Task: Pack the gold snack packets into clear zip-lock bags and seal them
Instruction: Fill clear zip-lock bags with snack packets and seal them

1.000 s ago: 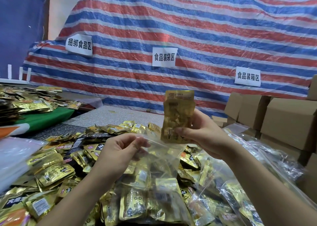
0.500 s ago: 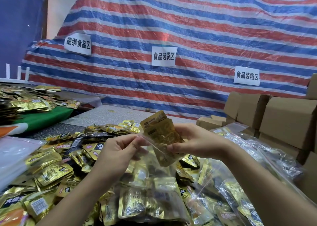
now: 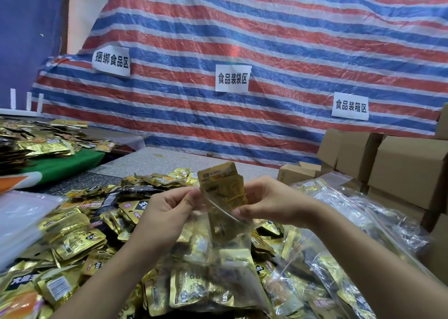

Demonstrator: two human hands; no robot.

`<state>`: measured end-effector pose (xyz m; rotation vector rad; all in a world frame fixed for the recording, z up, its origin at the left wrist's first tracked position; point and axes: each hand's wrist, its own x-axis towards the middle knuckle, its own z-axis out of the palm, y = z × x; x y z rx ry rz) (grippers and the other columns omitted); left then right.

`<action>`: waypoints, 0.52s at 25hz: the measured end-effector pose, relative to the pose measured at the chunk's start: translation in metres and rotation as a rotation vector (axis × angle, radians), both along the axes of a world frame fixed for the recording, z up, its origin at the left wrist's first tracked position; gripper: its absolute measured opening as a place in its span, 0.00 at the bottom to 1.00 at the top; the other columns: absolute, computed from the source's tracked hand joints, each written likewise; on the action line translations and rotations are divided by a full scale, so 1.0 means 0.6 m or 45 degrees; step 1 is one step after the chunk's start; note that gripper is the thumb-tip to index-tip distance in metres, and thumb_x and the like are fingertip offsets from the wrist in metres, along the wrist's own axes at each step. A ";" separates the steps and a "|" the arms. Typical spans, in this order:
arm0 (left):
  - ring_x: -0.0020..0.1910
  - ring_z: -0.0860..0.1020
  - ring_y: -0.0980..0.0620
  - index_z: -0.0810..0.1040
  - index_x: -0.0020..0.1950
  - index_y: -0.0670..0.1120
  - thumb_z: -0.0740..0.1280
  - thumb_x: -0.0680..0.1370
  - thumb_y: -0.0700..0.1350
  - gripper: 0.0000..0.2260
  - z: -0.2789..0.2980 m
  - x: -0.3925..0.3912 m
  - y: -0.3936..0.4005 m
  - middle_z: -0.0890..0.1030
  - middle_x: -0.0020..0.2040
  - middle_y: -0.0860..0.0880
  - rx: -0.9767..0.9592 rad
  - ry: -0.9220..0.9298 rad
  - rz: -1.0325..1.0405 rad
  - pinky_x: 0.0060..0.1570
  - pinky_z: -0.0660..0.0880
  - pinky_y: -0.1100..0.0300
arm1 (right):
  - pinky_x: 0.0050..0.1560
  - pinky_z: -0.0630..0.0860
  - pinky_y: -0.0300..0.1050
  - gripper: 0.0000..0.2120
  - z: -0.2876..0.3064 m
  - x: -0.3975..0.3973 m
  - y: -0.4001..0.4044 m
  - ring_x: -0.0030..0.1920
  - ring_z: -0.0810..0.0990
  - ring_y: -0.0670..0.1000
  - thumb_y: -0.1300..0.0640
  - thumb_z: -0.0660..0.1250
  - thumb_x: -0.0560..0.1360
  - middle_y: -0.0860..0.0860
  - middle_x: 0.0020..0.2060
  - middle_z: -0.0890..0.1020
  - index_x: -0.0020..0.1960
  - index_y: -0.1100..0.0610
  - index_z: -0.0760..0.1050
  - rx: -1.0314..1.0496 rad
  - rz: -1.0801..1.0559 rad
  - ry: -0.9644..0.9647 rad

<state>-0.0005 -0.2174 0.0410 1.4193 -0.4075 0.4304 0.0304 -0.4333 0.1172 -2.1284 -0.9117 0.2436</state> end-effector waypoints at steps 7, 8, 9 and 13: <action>0.39 0.84 0.57 0.87 0.45 0.57 0.64 0.74 0.55 0.11 -0.005 0.000 -0.006 0.87 0.41 0.50 0.047 0.004 -0.044 0.40 0.77 0.68 | 0.31 0.67 0.38 0.06 0.047 -0.016 0.015 0.30 0.69 0.44 0.56 0.69 0.77 0.48 0.32 0.75 0.43 0.58 0.81 -0.863 -0.059 -0.409; 0.39 0.84 0.56 0.87 0.45 0.56 0.64 0.75 0.54 0.12 -0.006 -0.001 -0.008 0.87 0.41 0.49 0.069 -0.007 -0.067 0.39 0.77 0.68 | 0.30 0.66 0.35 0.07 0.049 -0.017 0.024 0.28 0.69 0.42 0.56 0.69 0.77 0.46 0.31 0.74 0.40 0.56 0.80 -0.956 -0.059 -0.419; 0.38 0.84 0.56 0.87 0.45 0.55 0.63 0.75 0.53 0.12 -0.006 -0.003 -0.010 0.87 0.41 0.48 0.089 -0.014 -0.072 0.38 0.77 0.69 | 0.29 0.65 0.33 0.08 0.048 -0.017 0.032 0.28 0.69 0.42 0.56 0.69 0.77 0.46 0.30 0.74 0.38 0.53 0.78 -1.035 -0.059 -0.426; 0.36 0.83 0.58 0.87 0.43 0.55 0.63 0.74 0.53 0.12 0.001 -0.008 -0.013 0.86 0.39 0.49 0.081 -0.035 -0.003 0.35 0.76 0.70 | 0.33 0.69 0.39 0.08 0.043 -0.009 0.052 0.32 0.73 0.44 0.51 0.70 0.77 0.47 0.34 0.79 0.47 0.55 0.82 -1.104 -0.061 -0.427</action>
